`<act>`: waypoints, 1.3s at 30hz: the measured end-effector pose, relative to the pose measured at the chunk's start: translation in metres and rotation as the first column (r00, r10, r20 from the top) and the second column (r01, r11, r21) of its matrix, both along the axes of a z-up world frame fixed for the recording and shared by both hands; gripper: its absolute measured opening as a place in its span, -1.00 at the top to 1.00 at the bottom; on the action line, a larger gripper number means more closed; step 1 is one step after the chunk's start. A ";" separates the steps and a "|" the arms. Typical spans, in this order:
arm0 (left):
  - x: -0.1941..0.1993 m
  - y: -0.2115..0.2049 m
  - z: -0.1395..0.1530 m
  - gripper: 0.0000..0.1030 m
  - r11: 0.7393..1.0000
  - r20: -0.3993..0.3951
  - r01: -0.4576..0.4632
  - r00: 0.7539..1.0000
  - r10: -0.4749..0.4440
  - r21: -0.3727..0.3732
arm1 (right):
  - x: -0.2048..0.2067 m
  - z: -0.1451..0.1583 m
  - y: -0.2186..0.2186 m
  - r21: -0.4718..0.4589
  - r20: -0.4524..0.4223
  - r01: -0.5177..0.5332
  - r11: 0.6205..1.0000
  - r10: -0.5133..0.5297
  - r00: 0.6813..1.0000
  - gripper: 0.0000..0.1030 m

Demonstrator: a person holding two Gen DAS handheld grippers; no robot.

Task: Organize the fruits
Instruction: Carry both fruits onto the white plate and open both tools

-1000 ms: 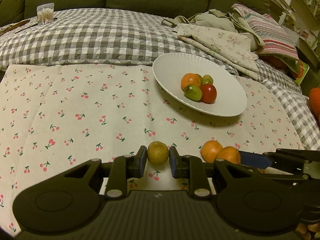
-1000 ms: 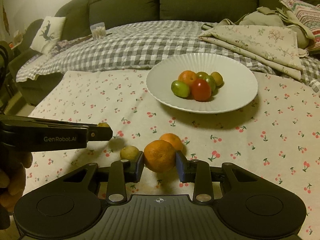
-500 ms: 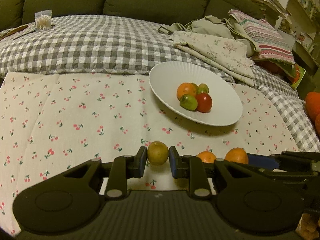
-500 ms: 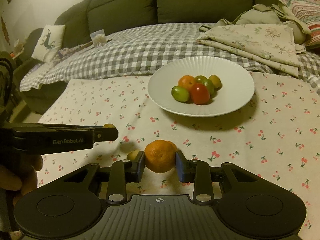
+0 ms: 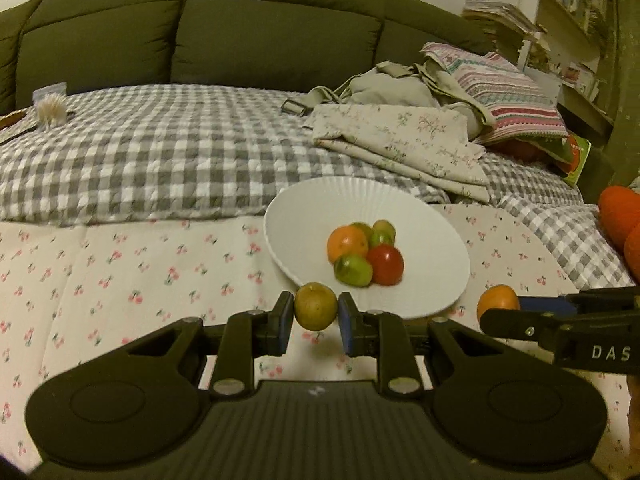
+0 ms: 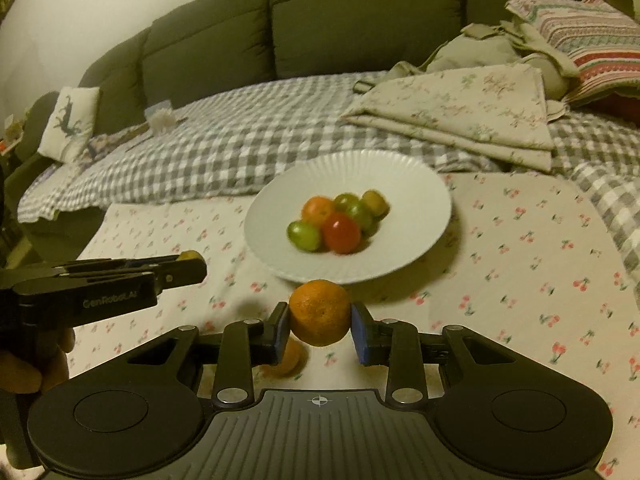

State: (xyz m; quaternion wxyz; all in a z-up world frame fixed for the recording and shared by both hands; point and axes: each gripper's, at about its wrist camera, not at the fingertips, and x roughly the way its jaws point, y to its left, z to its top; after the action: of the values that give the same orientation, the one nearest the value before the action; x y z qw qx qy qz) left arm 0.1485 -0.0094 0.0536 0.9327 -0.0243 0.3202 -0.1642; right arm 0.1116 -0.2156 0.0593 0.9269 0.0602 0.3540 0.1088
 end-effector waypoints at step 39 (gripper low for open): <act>0.086 -0.017 -0.032 0.36 0.996 -0.011 0.087 0.996 -0.087 0.002 | 0.095 -0.042 -0.010 -0.113 0.071 -0.024 0.993 0.032 0.997 0.32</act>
State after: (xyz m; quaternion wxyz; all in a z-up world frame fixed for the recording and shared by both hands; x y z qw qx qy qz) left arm 0.2345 -0.0268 0.0214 0.9229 -0.0101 0.3264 -0.2039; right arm 0.2069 -0.2261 0.0176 0.9394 -0.0008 0.3266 0.1040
